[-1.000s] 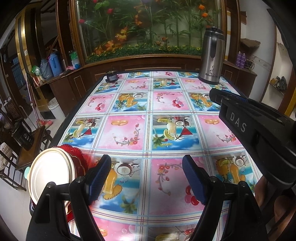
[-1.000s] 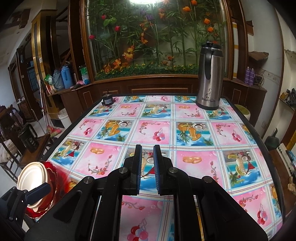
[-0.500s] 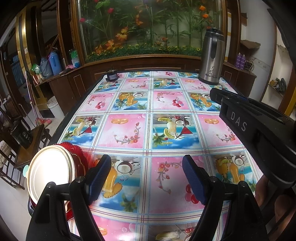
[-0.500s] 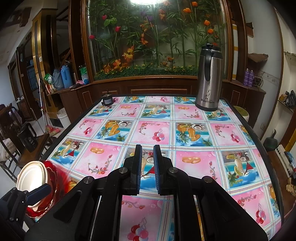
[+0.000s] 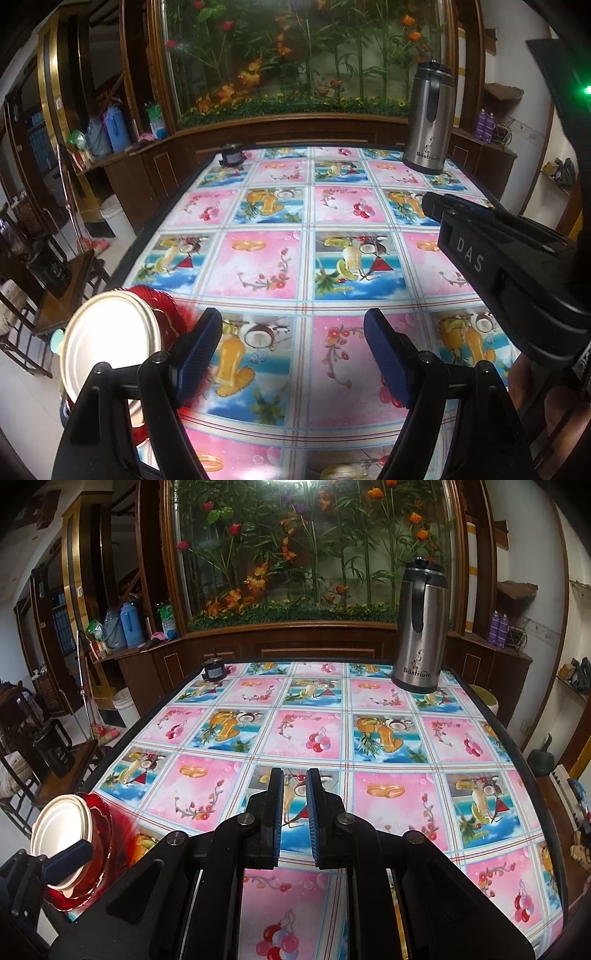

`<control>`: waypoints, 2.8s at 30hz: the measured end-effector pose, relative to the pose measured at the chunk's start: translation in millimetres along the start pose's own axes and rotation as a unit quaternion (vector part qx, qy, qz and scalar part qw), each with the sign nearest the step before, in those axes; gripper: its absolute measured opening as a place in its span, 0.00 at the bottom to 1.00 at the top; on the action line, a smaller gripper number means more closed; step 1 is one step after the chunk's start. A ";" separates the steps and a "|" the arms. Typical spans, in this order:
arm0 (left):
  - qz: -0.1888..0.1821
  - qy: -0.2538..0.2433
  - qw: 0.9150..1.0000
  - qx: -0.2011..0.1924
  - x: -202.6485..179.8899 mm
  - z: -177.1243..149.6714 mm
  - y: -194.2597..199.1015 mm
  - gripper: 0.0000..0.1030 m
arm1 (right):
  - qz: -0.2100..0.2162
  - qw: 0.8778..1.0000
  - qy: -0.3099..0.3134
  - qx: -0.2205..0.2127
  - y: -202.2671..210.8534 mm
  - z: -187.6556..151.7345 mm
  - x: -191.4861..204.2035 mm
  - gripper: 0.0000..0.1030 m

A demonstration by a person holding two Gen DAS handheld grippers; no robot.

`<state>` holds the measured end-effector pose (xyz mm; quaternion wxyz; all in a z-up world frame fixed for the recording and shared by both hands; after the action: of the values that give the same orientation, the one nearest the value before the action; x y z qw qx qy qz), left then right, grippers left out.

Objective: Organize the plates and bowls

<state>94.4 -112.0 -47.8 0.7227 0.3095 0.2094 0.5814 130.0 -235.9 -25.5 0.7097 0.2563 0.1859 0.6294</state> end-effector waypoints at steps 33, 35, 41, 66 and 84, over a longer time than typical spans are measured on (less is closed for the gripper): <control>0.031 -0.001 0.999 -0.008 15.7 -0.8 -14.4 0.77 | -0.065 0.990 -0.055 0.111 -67.3 -47.6 -90.4 0.11; 0.026 0.005 1.000 0.001 14.7 -3.0 -27.0 0.78 | -0.074 0.987 -0.064 0.129 -78.2 -55.9 -107.1 0.11; 0.018 0.026 0.999 0.025 7.8 -13.2 -74.0 0.78 | -0.114 0.977 -0.087 0.161 -100.5 -75.5 -154.1 0.11; 0.022 0.020 0.999 0.034 -31.9 -2.0 -125.6 0.78 | -0.103 0.981 -0.092 0.135 -103.9 -69.6 -164.0 0.14; 0.088 0.094 0.987 -0.091 77.5 1.6 13.7 0.90 | 0.192 0.981 -0.014 -0.029 -1.9 -38.7 42.9 0.39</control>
<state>104.0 -35.3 -32.8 0.6713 0.2032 0.1946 0.6857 114.8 -188.7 -55.1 0.5851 0.2752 0.1050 0.7556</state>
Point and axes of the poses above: each gripper's, at about its wrist camera, not at the fingertips, and y roughly against the way its jaws point, x to its left, z to its top, the point moved 9 cm from there along -y, roughly the way its jaws point
